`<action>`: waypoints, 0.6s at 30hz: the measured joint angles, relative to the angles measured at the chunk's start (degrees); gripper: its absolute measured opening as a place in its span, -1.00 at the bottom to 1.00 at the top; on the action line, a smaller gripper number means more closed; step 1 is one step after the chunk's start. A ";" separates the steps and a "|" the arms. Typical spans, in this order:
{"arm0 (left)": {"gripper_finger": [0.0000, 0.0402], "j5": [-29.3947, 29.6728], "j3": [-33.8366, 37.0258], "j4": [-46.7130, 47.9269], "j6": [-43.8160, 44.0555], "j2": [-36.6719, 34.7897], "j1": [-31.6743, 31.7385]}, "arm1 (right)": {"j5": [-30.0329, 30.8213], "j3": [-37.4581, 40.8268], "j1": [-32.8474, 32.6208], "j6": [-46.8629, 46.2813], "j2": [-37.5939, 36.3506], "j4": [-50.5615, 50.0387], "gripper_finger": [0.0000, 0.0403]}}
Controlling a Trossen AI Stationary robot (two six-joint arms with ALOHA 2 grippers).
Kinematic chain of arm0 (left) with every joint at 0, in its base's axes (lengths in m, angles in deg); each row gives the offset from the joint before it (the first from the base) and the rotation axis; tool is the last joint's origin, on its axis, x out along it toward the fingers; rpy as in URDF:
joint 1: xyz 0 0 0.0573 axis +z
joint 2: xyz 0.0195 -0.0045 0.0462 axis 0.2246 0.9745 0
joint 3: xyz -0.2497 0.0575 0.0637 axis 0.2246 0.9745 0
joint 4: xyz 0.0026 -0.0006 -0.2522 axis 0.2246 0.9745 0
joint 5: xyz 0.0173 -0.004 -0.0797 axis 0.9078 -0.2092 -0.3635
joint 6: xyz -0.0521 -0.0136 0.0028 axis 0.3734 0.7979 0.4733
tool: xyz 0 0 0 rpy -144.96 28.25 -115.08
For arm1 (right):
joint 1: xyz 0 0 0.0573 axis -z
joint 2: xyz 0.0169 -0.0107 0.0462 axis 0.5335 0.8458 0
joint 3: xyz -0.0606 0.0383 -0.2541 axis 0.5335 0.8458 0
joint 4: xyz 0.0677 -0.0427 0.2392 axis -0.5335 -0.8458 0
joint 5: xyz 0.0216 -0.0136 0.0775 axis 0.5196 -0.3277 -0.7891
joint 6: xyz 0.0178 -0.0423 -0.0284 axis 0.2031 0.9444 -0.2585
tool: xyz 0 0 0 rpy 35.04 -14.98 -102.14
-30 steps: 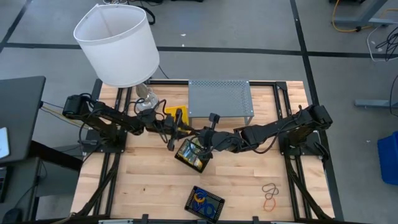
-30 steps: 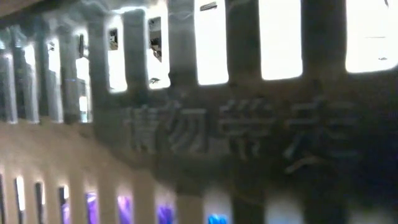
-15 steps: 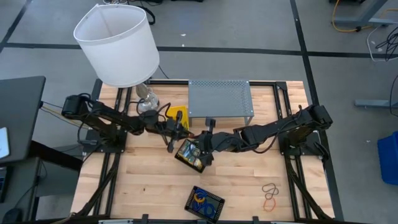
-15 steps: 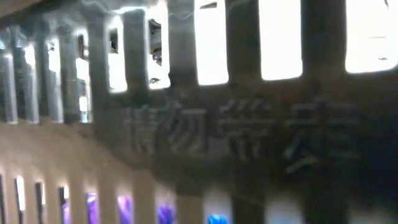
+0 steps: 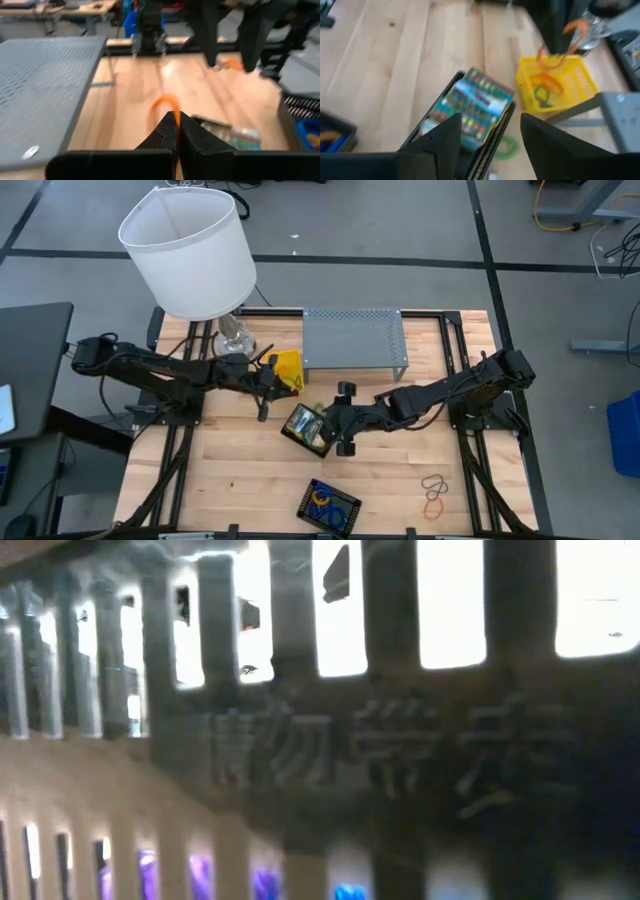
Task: Pick & Place Office Desk Supplies
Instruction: Put the top orange rubber band into the yellow bin
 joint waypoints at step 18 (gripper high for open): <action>-1.00 18.84 0.02 12.81 -5.50 5.12 5.88 | -2.78 0.00 -4.95 -12.21 0.00 -11.96 -0.10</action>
